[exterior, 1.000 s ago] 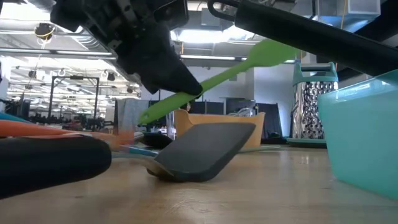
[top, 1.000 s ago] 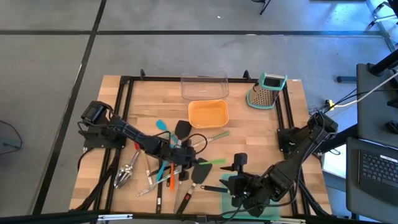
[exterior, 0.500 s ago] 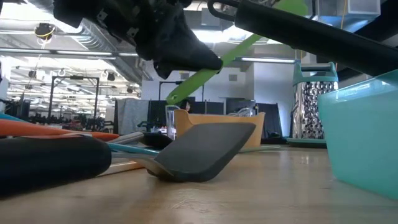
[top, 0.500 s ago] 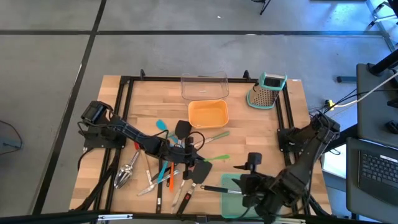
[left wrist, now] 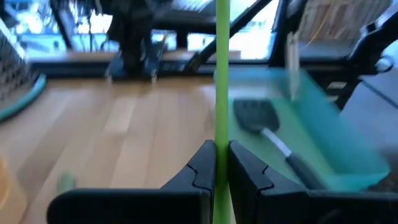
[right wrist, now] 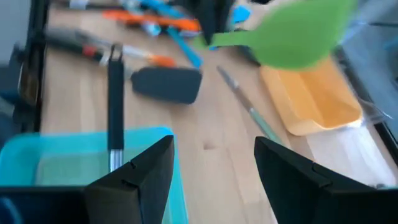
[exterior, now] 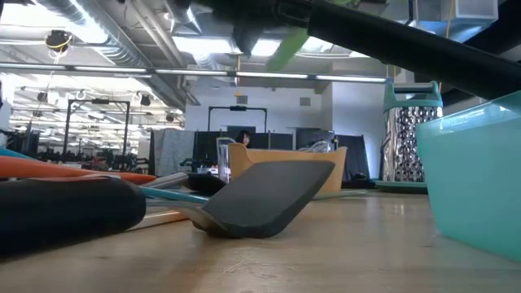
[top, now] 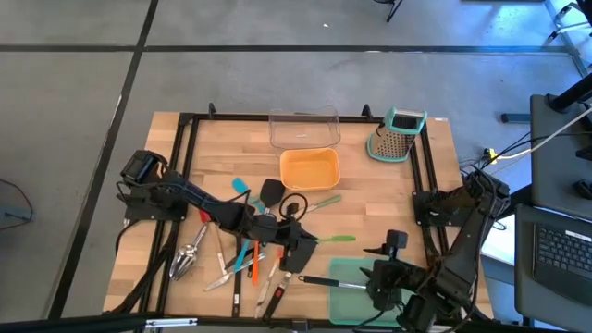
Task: Pick & Place Kitchen Items
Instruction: Put the green silicone spatula into the green bin
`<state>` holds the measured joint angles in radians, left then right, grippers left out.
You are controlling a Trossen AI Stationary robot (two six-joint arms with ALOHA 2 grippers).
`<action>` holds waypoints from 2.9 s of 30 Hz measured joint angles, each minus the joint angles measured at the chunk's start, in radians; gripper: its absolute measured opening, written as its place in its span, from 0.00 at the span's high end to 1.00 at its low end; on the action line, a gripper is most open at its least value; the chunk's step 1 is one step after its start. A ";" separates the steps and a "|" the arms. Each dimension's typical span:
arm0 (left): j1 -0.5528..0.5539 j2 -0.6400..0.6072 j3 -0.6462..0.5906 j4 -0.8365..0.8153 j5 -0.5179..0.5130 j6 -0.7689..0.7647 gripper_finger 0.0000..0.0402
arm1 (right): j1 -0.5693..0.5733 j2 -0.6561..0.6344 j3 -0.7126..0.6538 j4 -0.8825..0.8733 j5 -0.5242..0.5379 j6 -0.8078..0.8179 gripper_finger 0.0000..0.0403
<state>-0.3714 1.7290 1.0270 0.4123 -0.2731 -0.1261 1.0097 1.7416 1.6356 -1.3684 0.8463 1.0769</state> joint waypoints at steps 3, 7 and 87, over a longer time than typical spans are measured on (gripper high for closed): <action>-0.021 0.000 0.011 0.107 0.022 0.054 0.96 | 0.033 0.000 0.000 -0.012 0.134 0.081 0.46; -0.048 0.000 0.012 0.339 0.095 0.119 0.96 | 0.107 0.000 -0.005 -0.017 0.466 0.174 0.51; -0.373 0.127 0.141 0.699 -0.396 0.542 0.96 | -0.285 0.003 -0.231 1.778 -0.319 -1.278 0.51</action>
<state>-0.7444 1.8561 1.1683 1.1114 -0.6689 0.4156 0.7245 1.7447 1.4044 0.4094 0.5271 -0.2016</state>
